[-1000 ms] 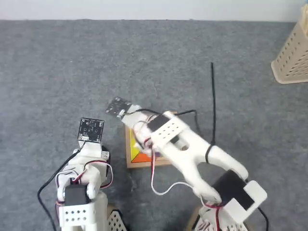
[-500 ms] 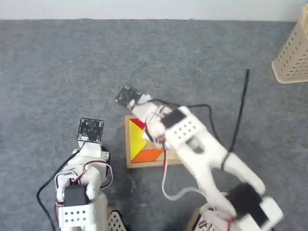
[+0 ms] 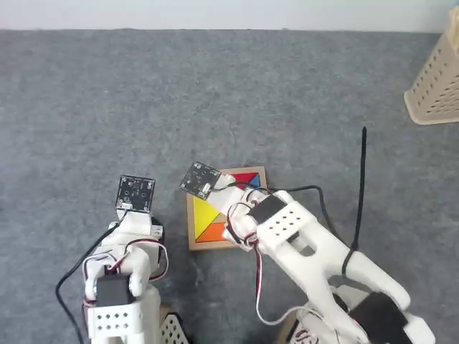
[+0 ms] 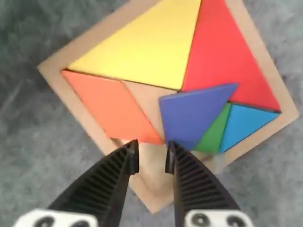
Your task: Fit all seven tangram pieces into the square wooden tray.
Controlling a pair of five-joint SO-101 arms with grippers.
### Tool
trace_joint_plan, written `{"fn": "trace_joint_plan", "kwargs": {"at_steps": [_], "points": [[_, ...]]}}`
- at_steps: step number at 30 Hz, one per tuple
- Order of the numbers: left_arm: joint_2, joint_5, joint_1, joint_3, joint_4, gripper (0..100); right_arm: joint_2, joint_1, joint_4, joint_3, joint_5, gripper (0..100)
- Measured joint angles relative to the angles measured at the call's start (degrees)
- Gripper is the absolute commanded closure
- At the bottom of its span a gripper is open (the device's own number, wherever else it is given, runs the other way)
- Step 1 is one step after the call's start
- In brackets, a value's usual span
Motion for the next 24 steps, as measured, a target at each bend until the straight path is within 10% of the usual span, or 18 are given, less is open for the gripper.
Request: {"fn": "trace_joint_plan", "kwargs": {"at_steps": [11,24], "points": [[0.0,0.0,0.0,0.0,0.0,93,3.5,12.7,1.2,-6.2,0.1,90.8],[0.0,0.0,0.0,0.0,0.0,93,3.5,9.5,1.5,-8.8,-2.5,90.8]]}}
